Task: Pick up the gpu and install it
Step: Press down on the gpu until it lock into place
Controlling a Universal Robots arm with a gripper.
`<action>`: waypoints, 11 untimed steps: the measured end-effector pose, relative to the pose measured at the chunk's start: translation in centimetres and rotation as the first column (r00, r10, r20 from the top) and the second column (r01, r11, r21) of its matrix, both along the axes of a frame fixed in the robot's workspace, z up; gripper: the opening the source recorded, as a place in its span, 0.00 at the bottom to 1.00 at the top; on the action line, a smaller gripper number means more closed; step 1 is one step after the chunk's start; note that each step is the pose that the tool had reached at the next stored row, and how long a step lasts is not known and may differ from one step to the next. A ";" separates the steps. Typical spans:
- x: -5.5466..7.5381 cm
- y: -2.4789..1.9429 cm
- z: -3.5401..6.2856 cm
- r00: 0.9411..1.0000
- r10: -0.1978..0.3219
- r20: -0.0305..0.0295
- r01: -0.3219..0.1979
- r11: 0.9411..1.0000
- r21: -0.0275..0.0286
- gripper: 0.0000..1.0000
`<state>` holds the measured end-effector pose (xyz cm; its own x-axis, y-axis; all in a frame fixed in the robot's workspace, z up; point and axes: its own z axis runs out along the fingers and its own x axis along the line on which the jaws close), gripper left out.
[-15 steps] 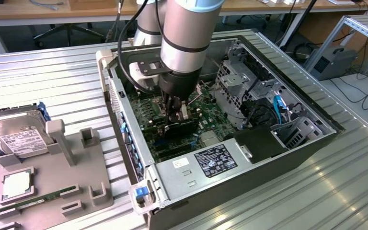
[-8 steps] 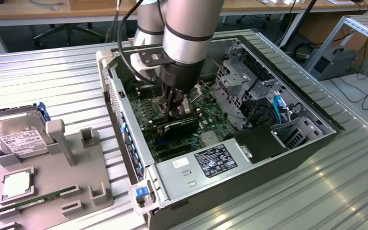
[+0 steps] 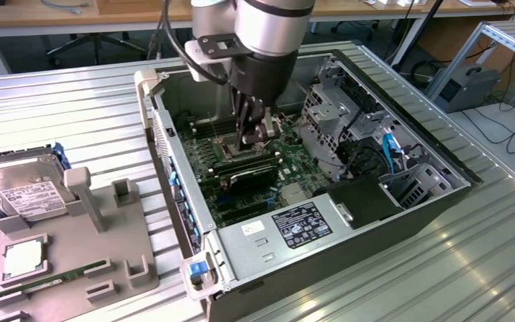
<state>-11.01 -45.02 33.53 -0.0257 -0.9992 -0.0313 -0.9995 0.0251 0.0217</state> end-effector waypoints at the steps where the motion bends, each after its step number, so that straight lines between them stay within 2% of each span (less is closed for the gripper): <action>1: 0.0 0.00 0.35 1.000 0.000 0.000 0.000 1.000 0.000 0.11; 3: 0.1 0.00 1.20 1.000 0.000 0.000 0.000 1.000 0.000 0.11; 7: 0.1 0.00 2.04 1.000 -0.001 0.000 0.001 1.000 0.000 0.11; 11: 0.1 0.00 2.13 1.000 -0.001 0.000 0.001 1.000 0.000 0.11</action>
<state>-10.91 -45.02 35.65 -0.0264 -0.9992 -0.0314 -0.9994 0.0258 0.0216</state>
